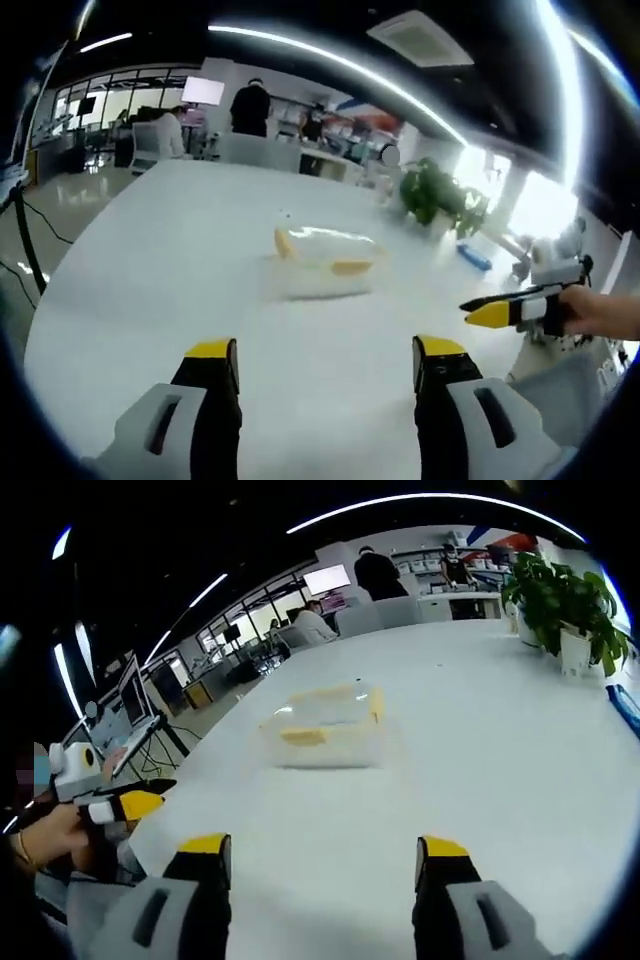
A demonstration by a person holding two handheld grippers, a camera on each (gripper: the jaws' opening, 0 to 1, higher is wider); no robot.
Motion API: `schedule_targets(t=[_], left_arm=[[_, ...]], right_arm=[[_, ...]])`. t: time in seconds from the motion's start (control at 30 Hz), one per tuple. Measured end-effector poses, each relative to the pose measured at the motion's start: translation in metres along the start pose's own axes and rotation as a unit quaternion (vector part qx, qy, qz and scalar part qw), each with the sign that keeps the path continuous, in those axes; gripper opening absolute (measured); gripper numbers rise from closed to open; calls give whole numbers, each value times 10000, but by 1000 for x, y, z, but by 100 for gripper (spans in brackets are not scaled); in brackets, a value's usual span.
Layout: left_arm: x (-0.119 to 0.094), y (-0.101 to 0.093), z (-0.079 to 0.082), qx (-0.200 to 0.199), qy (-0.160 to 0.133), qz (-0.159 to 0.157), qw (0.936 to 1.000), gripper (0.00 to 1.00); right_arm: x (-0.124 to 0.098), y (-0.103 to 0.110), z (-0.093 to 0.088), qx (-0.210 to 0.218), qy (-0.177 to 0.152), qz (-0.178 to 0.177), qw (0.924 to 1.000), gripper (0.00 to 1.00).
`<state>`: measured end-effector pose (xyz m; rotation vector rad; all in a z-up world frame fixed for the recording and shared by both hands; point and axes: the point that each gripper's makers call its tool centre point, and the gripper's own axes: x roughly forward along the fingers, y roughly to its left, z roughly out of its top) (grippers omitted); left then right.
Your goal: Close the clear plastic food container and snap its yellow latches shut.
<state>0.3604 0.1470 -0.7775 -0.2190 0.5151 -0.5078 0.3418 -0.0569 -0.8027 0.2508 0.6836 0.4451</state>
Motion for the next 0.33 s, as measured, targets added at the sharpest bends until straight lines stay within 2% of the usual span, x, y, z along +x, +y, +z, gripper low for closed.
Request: schedule_targets(t=[0.33], left_arm=[[1, -1, 2, -34, -48, 18, 10000, 70]], right_arm=[[-1, 5, 2, -30, -53, 18, 10000, 76]])
